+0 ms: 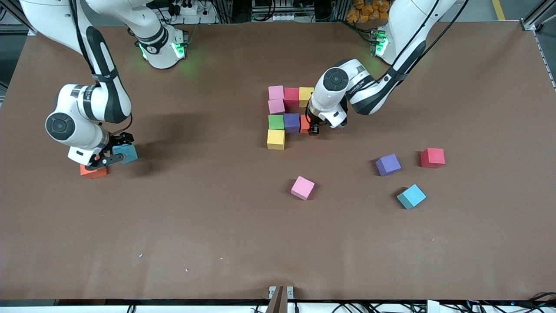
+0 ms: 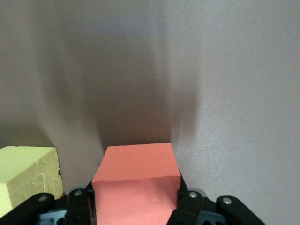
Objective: Arrange 11 blocks into digit 3
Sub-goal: 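Grasp the cyan cube with the right gripper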
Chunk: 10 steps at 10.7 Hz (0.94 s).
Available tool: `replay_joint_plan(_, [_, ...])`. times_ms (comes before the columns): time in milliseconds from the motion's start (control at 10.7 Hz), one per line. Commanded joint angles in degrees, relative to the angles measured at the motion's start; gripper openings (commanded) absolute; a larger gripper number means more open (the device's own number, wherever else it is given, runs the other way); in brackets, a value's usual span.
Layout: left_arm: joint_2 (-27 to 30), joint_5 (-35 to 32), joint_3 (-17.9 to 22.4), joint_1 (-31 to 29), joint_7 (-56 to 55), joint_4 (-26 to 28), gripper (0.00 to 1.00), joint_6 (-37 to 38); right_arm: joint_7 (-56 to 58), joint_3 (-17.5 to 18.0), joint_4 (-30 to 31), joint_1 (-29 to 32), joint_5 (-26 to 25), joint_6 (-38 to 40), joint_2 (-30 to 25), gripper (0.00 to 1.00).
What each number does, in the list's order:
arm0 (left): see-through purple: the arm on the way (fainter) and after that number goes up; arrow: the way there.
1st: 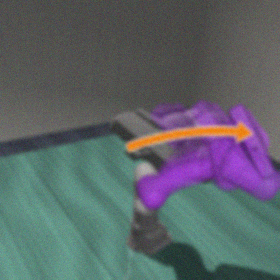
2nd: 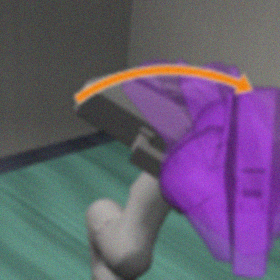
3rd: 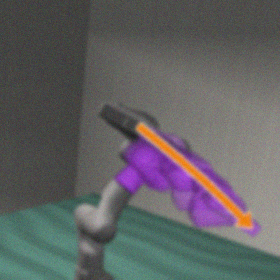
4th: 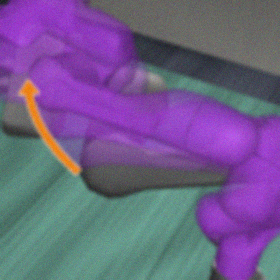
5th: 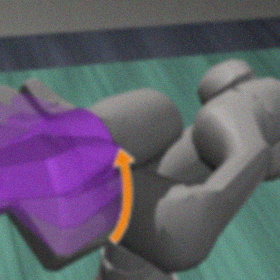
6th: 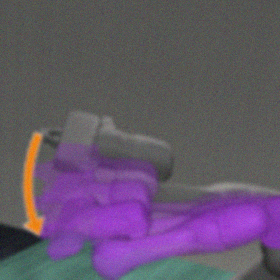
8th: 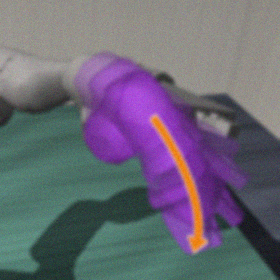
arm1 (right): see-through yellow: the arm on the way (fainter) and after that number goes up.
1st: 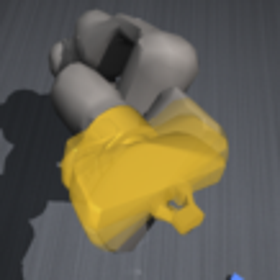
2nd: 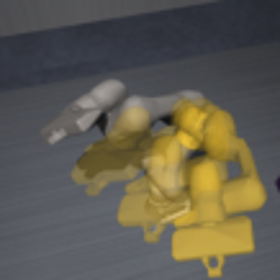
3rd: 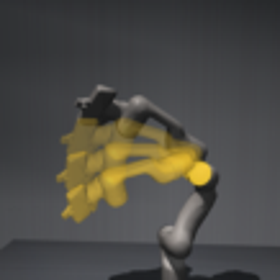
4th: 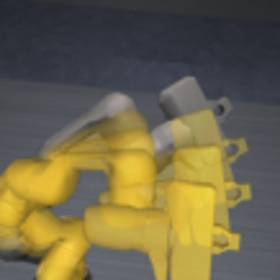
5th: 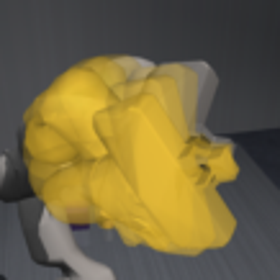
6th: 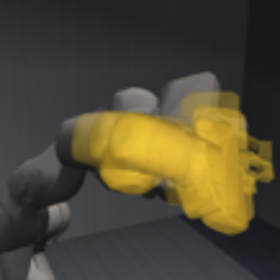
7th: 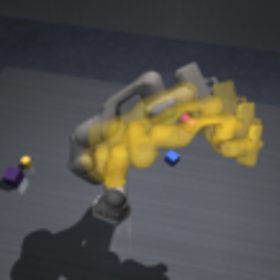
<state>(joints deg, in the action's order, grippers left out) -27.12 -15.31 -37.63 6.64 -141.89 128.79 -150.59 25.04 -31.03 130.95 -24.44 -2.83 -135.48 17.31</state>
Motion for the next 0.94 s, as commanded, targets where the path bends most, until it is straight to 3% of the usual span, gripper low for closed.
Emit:
replay_joint_plan(0, [0.0, -0.1, 0.2, 0.5, -0.8, 0.4, 0.0, -1.1, 0.4, 0.1, 0.3, -0.2, 1.4, -2.3, 2.6, 1.0])
replay_joint_plan(468, [-0.6, -0.5, 0.3, 0.7, -0.8, 0.3, 0.0, -1.6, 0.3, 0.8, -0.3, -0.2, 1.9, -4.8, 4.9, 1.0])
replay_joint_plan(562, [-0.7, -0.5, 0.3, 0.7, -0.8, 0.3, 0.08, -1.6, 0.4, 2.1, -1.6, -0.2, 6.6, -4.7, 6.2, 1.0])
replay_joint_plan(656, [-0.7, -0.5, 0.4, 0.7, -0.8, 0.2, 0.17, -1.6, 1.9, 2.4, -1.8, -0.2, 9.4, -4.7, 7.2, 1.0])
replay_joint_plan(750, [-0.7, -0.5, 0.5, 0.7, -0.8, 0.2, 0.37, -1.5, 5.2, 2.4, -1.9, 0.2, 9.7, -4.7, 7.4, 0.9])
replay_joint_plan(843, [-0.6, -0.5, 0.5, 0.7, -0.8, 0.2, 0.7, -1.5, 6.4, 2.4, -2.1, 0.6, 9.8, -4.7, 7.9, 0.88])
